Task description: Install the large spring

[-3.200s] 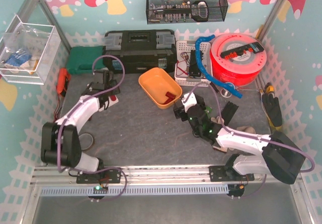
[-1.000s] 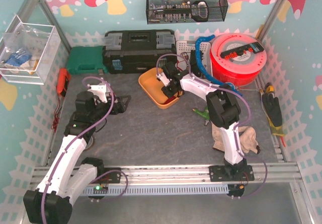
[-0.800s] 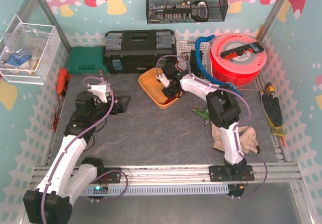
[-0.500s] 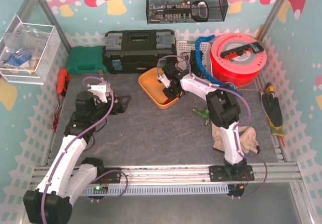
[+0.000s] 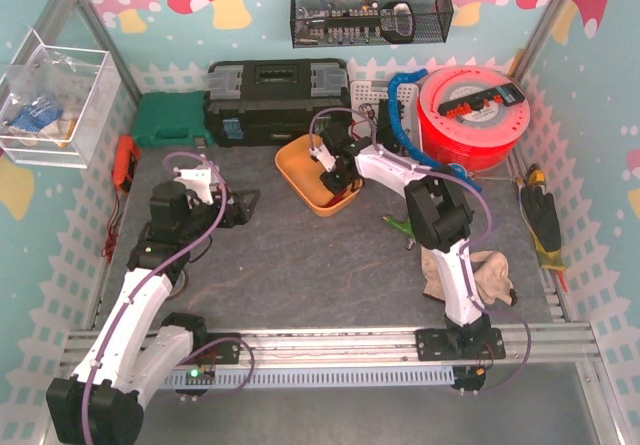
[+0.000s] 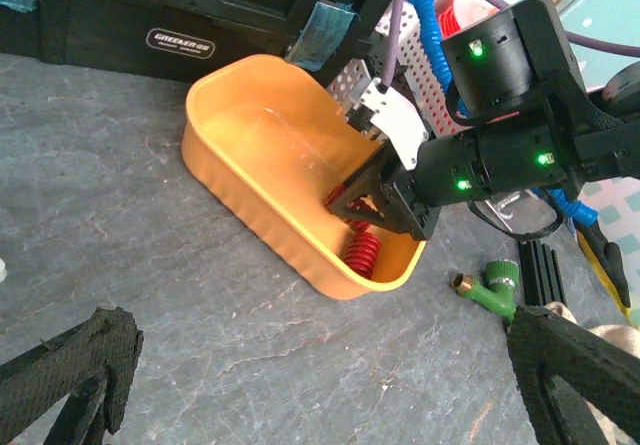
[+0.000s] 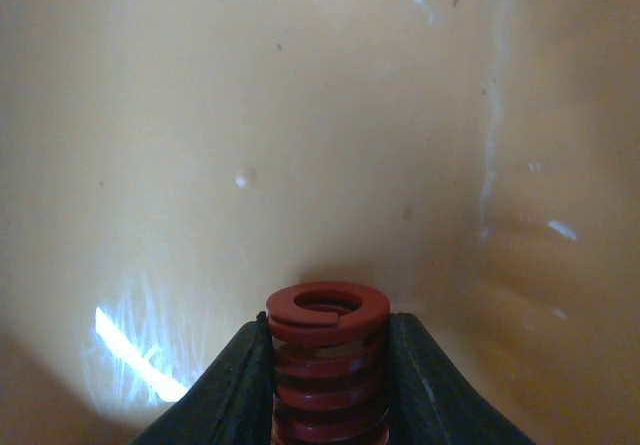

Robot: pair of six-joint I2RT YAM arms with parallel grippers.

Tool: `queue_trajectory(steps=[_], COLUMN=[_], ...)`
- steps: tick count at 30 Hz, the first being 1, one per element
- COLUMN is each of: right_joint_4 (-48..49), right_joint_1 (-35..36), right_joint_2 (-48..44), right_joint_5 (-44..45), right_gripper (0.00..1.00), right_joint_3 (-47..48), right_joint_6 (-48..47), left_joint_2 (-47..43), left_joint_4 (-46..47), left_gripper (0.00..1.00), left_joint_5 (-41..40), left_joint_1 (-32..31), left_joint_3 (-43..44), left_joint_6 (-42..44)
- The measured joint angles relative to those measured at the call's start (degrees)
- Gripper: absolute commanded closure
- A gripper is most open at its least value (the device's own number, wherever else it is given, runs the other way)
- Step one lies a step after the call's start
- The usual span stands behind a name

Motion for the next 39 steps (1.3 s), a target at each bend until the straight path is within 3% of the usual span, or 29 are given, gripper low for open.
queue_trajectory(steps=[9,13,22,31,39], right_joint_4=[1.99,2.19,2.51,3.23,3.69], right_joint_1=[0.00,0.00,0.00,-0.28,-0.68], right_joint_2=[4.02,4.33,4.33,1.81,1.18], right_joint_5=[-1.03,-1.14,-1.29,-1.05,-1.92], right_gripper=[0.79,0.69,0.60,0.61,0.78], right_joint_3=[5.64,5.81,3.61,-0.37,-1.62], right_joint_6=[1.27,1.31,1.05,0.66,0.13], left_joint_2=[0.00,0.00,0.63,0.66,1.29], left_joint_4=[0.00,-0.02,0.00,0.00,0.00], left_gripper=[0.01,0.01,0.01,0.01,0.01], left_joint_5=[-0.04,-0.22,-0.26,-0.66,-0.74], left_joint_1=[0.00,0.00,0.00,0.00,0.00], left_joint_3=[-0.13,-0.26,-0.26,-0.26,-0.26], left_joint_6=[0.00,0.00,0.00,0.00,0.00])
